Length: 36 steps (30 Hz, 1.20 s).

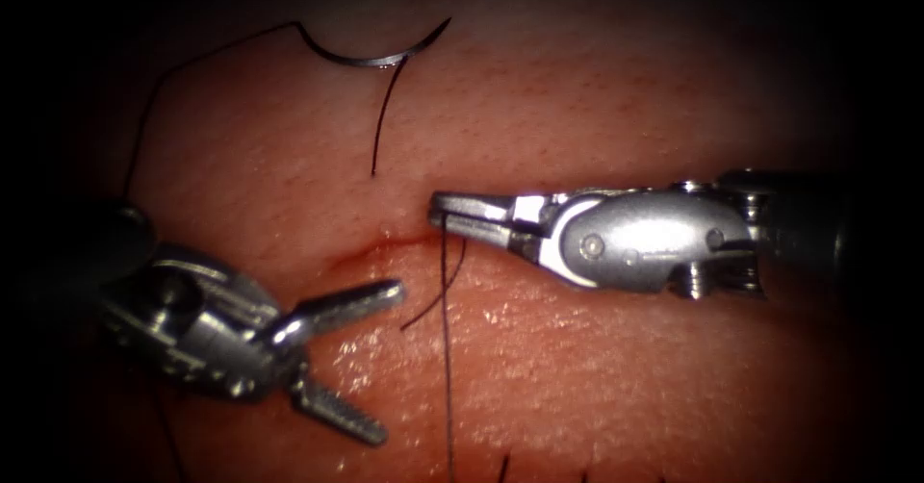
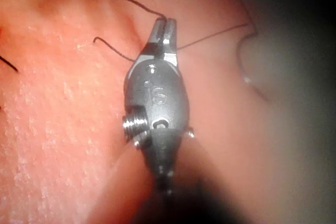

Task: Wound Closure
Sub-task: Hold suture with right jaws so that left hand can regrasp further away from incision

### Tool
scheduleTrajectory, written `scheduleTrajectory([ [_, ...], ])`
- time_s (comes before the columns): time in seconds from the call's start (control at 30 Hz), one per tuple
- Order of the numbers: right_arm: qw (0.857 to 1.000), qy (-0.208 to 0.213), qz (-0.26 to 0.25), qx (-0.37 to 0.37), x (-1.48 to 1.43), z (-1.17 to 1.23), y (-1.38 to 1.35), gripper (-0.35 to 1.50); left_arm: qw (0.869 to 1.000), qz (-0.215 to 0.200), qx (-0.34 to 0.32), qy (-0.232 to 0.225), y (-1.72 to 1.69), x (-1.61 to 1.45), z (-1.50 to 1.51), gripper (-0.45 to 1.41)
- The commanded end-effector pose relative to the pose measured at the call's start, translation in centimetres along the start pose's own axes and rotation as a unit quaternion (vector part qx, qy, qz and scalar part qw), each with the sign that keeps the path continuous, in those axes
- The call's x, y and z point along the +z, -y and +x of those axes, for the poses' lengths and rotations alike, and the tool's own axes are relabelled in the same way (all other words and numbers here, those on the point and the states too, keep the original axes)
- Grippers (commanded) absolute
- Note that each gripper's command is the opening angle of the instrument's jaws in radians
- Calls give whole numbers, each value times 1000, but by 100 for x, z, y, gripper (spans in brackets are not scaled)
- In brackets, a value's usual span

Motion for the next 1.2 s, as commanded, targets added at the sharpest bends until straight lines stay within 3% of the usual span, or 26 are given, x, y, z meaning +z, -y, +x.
scheduleTrajectory([
  [0.03,1000,1,-3,16,10,-8,-8,-35,1000,1,5,7,0,9,-9,89],
  [0.3,992,14,-16,125,17,-28,-37,-35,998,3,53,43,-19,34,-19,93],
  [0.33,988,21,-16,151,19,-32,-42,-35,995,1,73,67,-19,39,-19,94],
  [0.6,975,46,-19,215,31,-44,-54,-35,985,19,121,120,-45,75,-21,99],
  [1.2,972,61,-20,225,42,-59,-48,-35,984,46,141,102,-67,123,-3,81],
])
